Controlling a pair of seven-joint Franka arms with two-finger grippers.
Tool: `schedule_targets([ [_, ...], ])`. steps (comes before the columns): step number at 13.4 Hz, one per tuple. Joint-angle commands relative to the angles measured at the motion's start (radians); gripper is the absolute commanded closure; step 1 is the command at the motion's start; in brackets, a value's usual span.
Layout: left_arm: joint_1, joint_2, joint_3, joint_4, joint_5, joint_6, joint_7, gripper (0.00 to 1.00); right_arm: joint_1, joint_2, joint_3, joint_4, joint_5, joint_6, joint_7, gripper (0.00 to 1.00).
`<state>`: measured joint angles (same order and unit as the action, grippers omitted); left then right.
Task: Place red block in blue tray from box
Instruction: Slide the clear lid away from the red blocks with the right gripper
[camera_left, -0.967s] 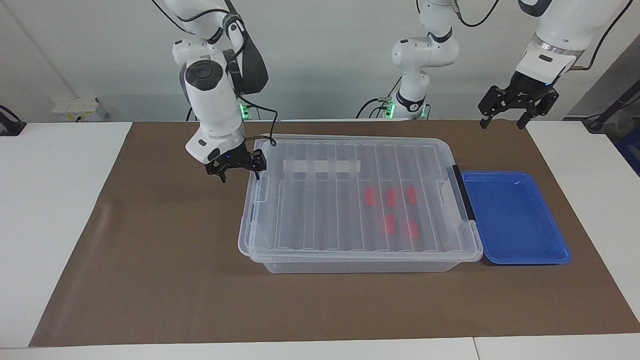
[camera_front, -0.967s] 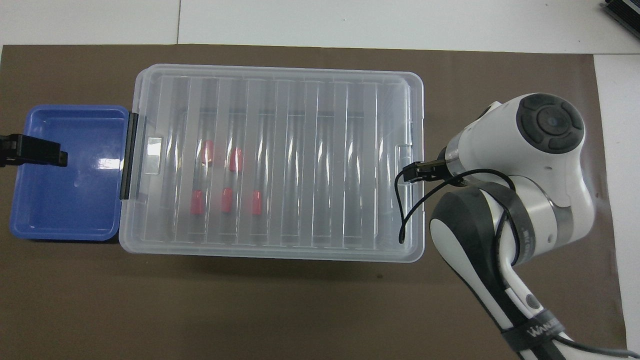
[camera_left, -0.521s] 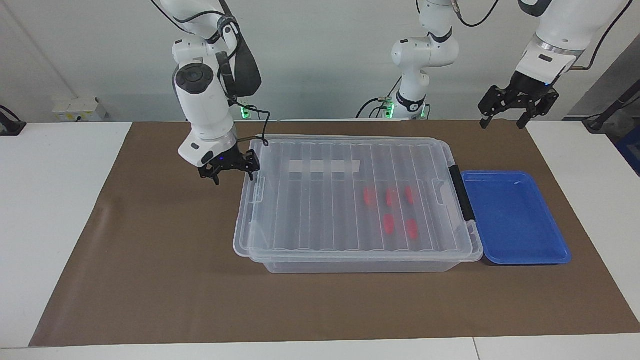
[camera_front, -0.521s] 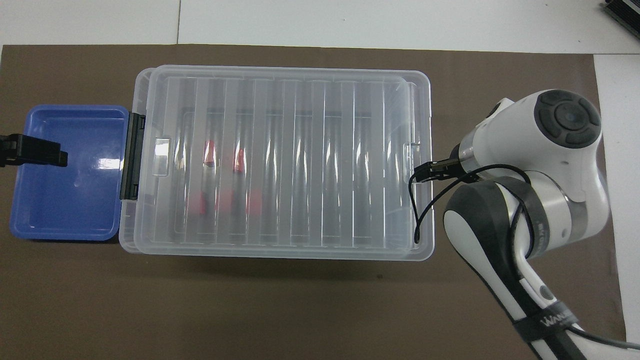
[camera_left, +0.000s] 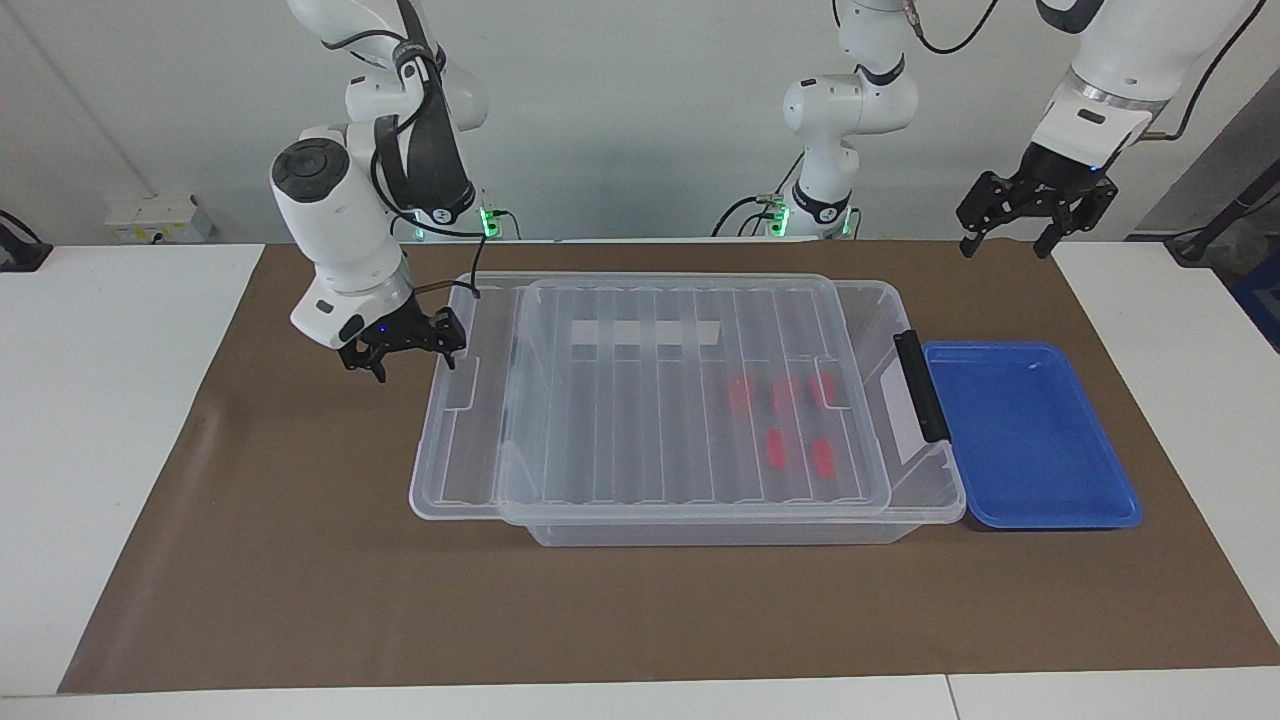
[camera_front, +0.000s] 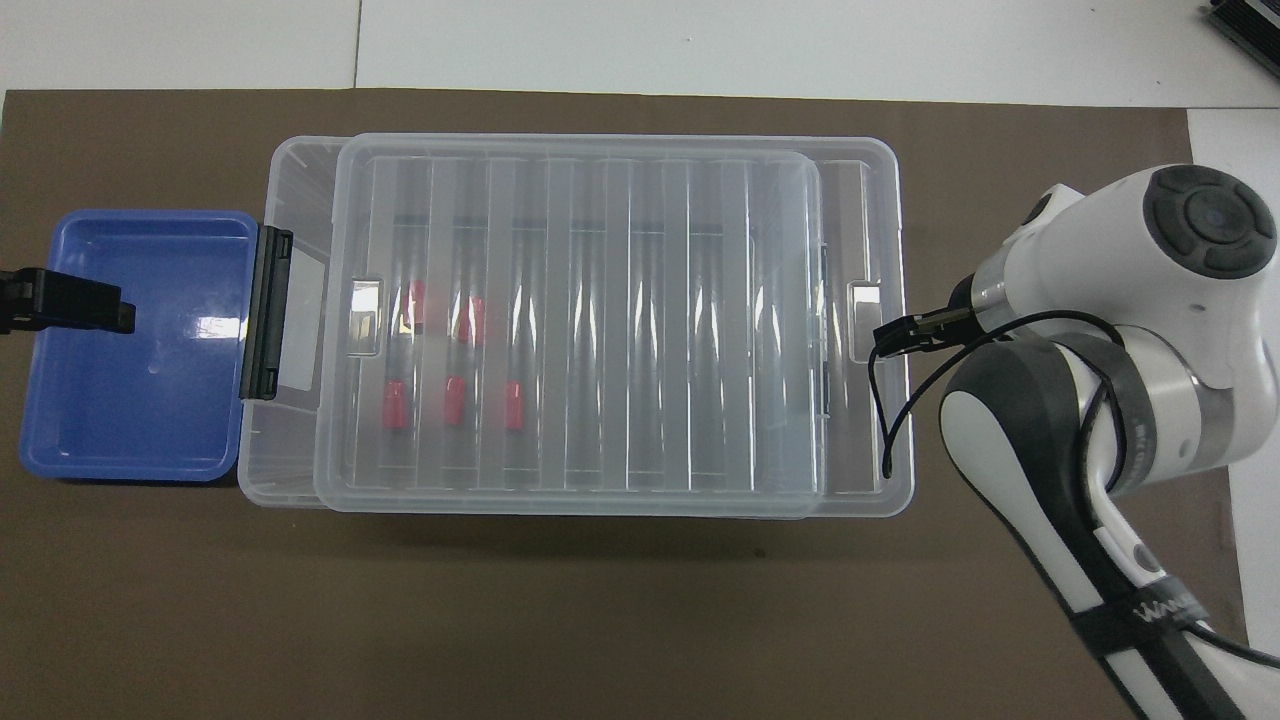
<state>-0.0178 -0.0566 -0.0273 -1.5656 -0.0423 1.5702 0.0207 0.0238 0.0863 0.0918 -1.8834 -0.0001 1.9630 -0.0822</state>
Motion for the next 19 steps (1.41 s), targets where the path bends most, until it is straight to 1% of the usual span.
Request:
schedule_targets([
  [1, 0.004, -0.029, 0.001, -0.033, -0.014, 0.002, -0.008, 0.0, -0.051, -0.017, 0.005, -0.019, 0.014, -0.009, -0.085, 0.0],
  [6, 0.004, -0.029, 0.001, -0.033, -0.014, 0.002, -0.008, 0.0, -0.125, -0.017, 0.005, -0.011, 0.012, -0.047, -0.22, 0.0],
  [13, -0.011, -0.029, -0.008, -0.036, -0.013, 0.023, -0.028, 0.0, -0.222, -0.019, 0.005, -0.011, 0.012, -0.069, -0.398, 0.0],
  [14, -0.014, -0.029, -0.013, -0.048, -0.011, 0.084, -0.078, 0.0, -0.232, -0.019, 0.005, -0.011, 0.012, -0.073, -0.412, 0.0],
  [15, -0.03, -0.037, -0.013, -0.083, -0.011, 0.149, -0.135, 0.0, -0.234, -0.019, 0.005, -0.011, 0.012, -0.076, -0.418, 0.0],
  [16, -0.053, -0.04, -0.011, -0.111, -0.011, 0.181, -0.178, 0.0, -0.234, -0.019, 0.005, -0.011, 0.012, -0.075, -0.416, 0.0],
  [18, -0.106, -0.019, -0.013, -0.116, -0.01, 0.23, -0.302, 0.0, -0.231, -0.02, 0.005, -0.01, 0.012, -0.076, -0.413, 0.0],
  [19, -0.144, 0.007, -0.011, -0.123, -0.004, 0.269, -0.353, 0.0, -0.225, -0.022, 0.005, -0.003, 0.012, -0.085, -0.407, 0.0],
])
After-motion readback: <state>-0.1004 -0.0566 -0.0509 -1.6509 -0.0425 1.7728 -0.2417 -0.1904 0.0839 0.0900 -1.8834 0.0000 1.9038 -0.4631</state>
